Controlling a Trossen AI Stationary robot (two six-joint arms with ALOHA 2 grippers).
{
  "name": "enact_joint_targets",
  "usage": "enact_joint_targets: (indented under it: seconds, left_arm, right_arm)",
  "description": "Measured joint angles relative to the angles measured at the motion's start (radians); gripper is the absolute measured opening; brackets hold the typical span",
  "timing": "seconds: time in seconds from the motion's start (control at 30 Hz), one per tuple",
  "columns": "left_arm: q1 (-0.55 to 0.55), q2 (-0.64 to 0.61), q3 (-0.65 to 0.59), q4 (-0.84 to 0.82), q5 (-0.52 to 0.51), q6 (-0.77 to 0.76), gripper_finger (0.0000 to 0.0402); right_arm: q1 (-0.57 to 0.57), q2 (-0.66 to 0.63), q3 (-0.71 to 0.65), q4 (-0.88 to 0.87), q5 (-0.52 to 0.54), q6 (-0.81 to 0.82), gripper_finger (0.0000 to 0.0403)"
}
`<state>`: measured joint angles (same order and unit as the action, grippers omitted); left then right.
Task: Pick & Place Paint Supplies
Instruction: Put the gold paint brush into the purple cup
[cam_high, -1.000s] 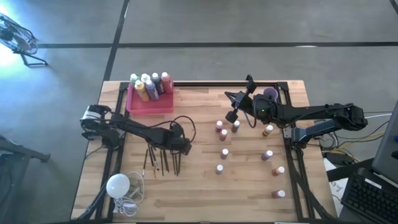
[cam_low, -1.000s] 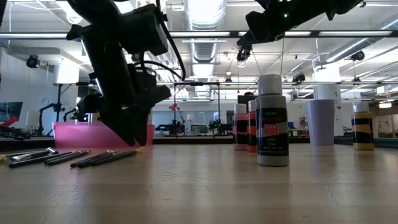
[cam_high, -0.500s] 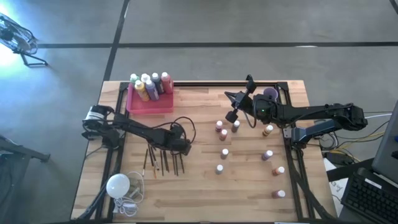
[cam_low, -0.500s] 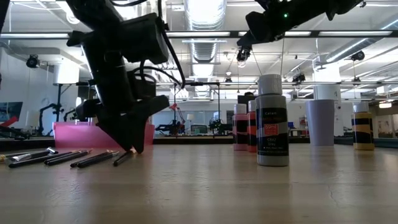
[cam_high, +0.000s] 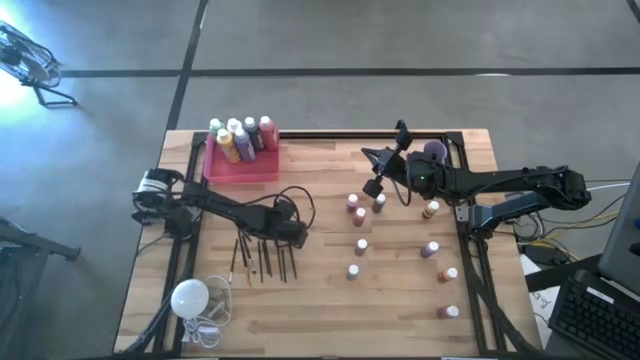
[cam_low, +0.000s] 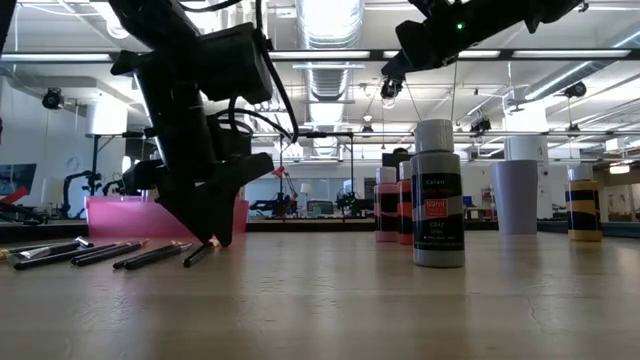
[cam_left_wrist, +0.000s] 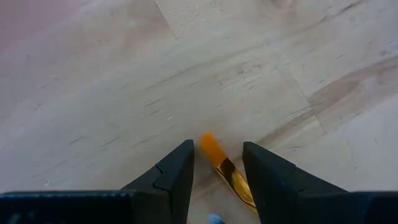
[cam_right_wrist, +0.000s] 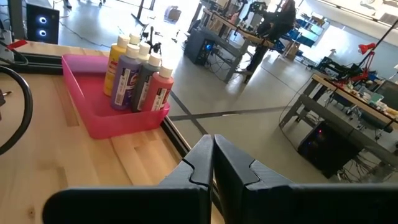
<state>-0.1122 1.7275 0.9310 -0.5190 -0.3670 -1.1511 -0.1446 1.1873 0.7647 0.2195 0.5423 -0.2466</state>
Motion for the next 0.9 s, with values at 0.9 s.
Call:
enact_joint_targets:
  seconds: [0.9]
  left_arm:
    - [0.002,0.001,0.009,0.004,0.003,0.054,0.0009]
  right_arm:
    - [0.000,0.000,0.000,0.000,0.000,0.000,0.0008]
